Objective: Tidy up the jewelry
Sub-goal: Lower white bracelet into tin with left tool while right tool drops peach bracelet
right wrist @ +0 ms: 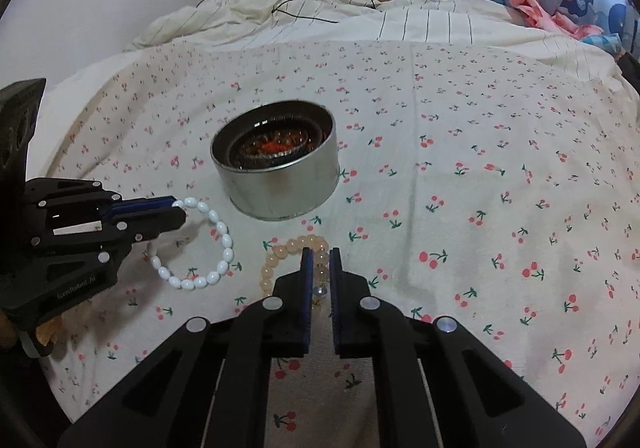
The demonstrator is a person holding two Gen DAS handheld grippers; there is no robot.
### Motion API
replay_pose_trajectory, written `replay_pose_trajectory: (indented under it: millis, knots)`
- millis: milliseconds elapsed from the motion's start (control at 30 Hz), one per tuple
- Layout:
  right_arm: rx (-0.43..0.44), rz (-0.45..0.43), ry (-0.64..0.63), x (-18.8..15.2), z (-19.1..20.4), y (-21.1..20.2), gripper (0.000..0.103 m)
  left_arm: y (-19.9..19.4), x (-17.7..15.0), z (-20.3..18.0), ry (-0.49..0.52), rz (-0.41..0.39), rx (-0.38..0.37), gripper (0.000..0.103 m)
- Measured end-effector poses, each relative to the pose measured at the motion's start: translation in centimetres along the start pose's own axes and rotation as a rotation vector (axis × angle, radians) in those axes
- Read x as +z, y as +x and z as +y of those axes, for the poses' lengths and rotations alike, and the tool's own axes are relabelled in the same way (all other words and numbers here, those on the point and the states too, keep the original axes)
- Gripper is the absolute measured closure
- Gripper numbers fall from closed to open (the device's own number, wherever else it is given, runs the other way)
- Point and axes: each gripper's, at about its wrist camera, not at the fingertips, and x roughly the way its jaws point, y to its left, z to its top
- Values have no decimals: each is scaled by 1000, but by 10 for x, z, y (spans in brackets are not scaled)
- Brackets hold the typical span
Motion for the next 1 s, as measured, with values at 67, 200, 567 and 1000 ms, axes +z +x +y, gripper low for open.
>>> replay_pose_trajectory:
  millis: [67, 200, 567, 1000]
  knots:
    - [8, -8, 7, 1, -1, -3, 95, -3, 1, 4, -11, -6, 4, 96]
    - [24, -24, 17, 3, -2, -9, 94, -10, 6, 9, -28, -25, -3, 96]
    - [104, -75, 61, 13, -5, -27, 95, -34, 19, 7, -6, -92, -28, 96]
    - [182, -159, 104, 38, -9, -51, 94, -52, 66, 5, -21, -178, -148, 96]
